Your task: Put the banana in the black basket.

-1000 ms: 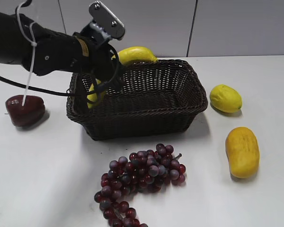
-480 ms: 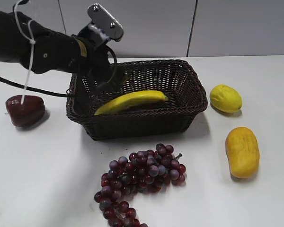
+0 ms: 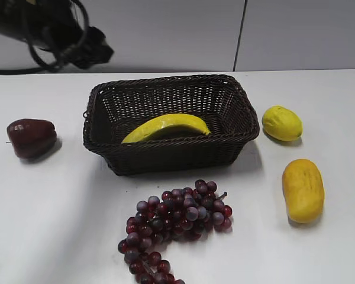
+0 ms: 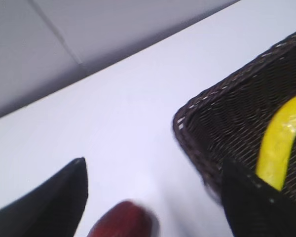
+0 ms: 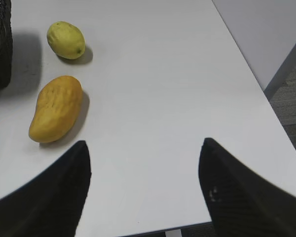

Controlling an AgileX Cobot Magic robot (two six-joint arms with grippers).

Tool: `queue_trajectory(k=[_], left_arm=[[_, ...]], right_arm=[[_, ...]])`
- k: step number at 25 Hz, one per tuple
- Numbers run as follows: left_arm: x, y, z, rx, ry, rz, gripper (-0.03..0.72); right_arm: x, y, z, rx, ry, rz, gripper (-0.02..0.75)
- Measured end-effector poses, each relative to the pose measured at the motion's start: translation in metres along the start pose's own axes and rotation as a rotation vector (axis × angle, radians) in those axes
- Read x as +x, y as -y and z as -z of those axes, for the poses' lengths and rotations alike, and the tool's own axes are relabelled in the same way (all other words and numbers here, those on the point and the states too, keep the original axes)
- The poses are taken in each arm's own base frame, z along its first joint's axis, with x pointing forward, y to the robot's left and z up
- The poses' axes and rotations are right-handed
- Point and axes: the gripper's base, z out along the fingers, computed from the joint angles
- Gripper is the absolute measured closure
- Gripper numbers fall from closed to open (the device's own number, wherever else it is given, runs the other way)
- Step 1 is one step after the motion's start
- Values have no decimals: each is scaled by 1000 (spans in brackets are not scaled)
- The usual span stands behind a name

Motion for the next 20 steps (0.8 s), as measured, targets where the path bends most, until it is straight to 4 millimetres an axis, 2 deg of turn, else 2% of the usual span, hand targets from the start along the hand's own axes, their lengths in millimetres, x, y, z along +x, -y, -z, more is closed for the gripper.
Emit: queue_trajectory(k=[5,8,12,20], left_arm=[[32,-55,36,-57,-153,243,73],[49,-71,55,-59,-230,385,81],[60,-70,73,-23,-330,470,94],[71,-51,104,63,-486,518,95]], right_arm=[[0,0,0,0,0,0,187],[0,0,0,0,0,0,187],[0,0,0,0,0,0,187],[0,0,0,0,0,0,187]])
